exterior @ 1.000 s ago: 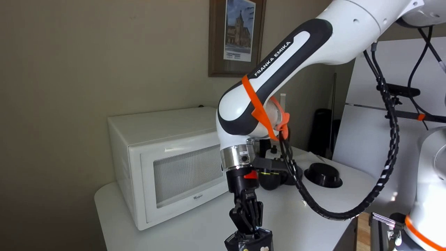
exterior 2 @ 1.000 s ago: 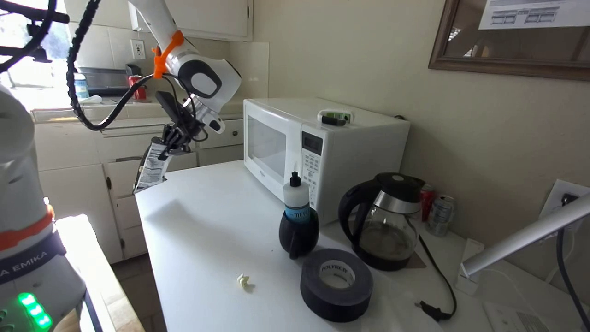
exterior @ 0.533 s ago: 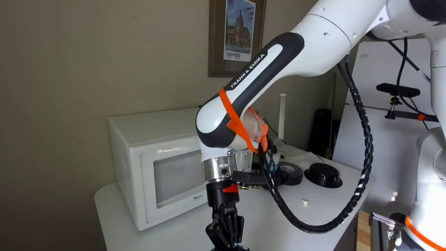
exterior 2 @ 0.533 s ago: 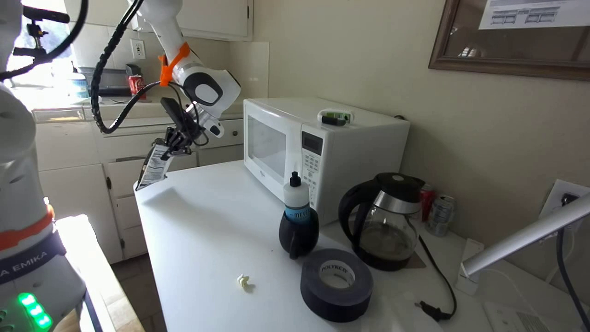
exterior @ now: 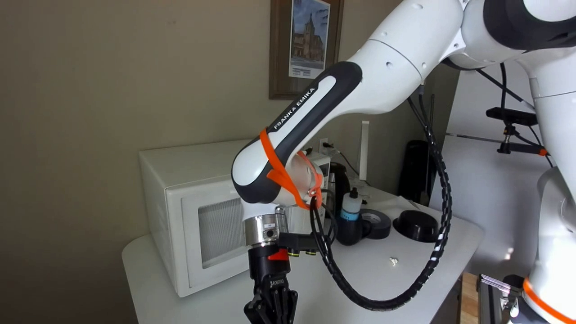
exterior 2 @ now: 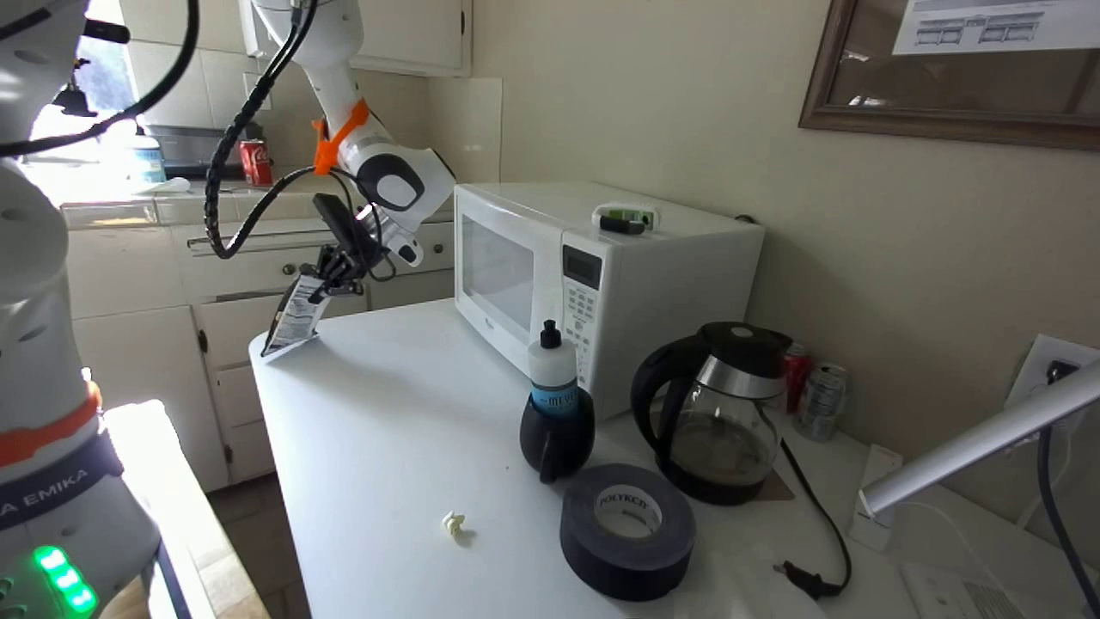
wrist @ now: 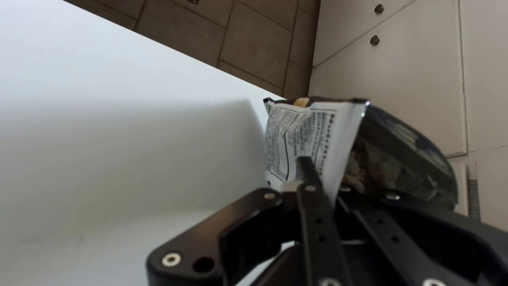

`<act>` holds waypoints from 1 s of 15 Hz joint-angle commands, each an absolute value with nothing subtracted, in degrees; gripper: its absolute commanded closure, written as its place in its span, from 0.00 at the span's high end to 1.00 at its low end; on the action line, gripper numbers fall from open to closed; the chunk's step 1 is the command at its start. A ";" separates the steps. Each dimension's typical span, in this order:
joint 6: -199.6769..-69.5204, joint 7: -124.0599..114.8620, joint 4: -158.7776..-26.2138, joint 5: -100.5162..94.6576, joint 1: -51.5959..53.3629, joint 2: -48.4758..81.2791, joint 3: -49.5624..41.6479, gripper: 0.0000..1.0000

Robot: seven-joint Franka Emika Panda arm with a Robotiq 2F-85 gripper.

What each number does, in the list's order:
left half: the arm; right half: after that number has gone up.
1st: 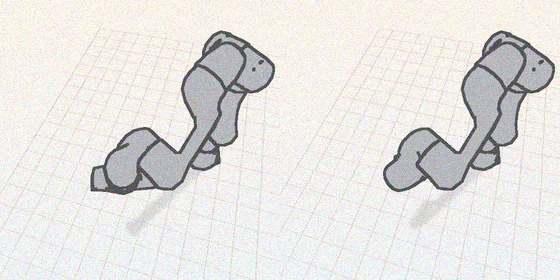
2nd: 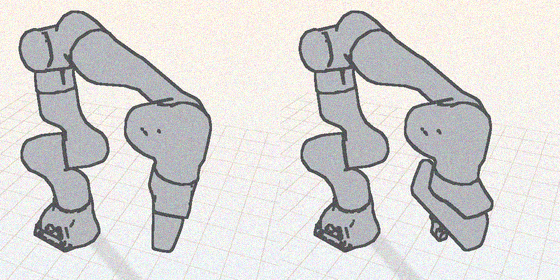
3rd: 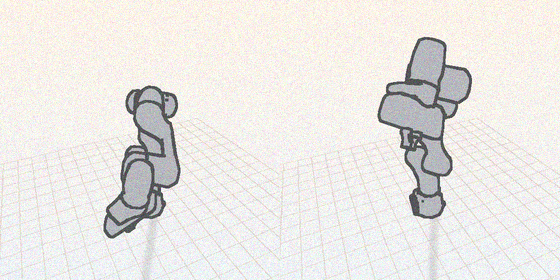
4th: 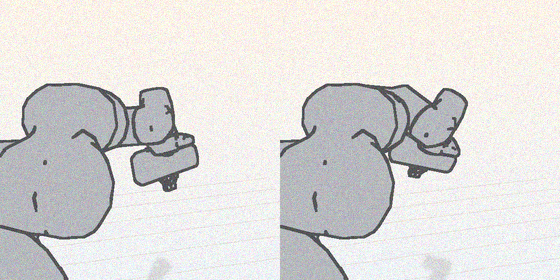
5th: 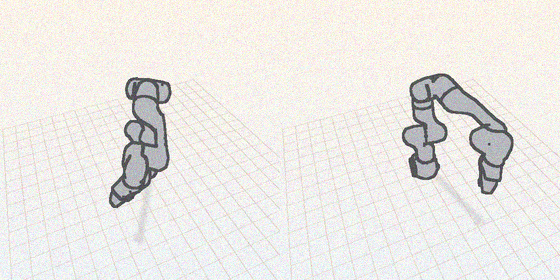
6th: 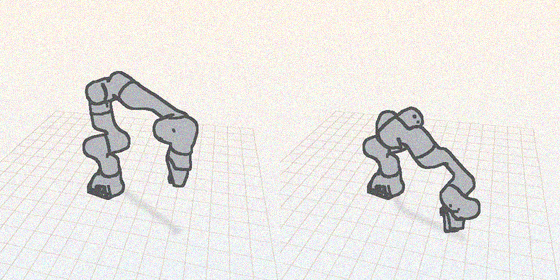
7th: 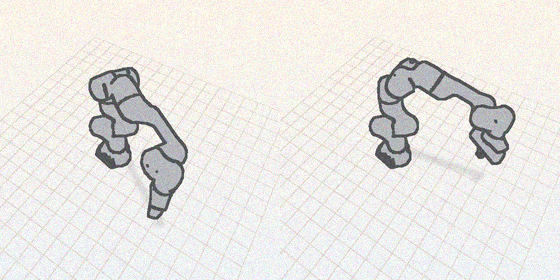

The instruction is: Move the object from the top of the microwave and place it on the table

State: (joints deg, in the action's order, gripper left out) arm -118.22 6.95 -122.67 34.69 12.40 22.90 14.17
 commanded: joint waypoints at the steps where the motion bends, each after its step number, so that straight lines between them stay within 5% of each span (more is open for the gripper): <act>1: -119.21 5.44 -120.31 34.65 12.46 25.44 14.39 0.28; 11: -125.27 -6.15 -124.33 25.25 12.70 19.01 10.53 0.99; 15: -127.99 -12.61 -128.73 19.74 12.93 11.87 9.10 1.00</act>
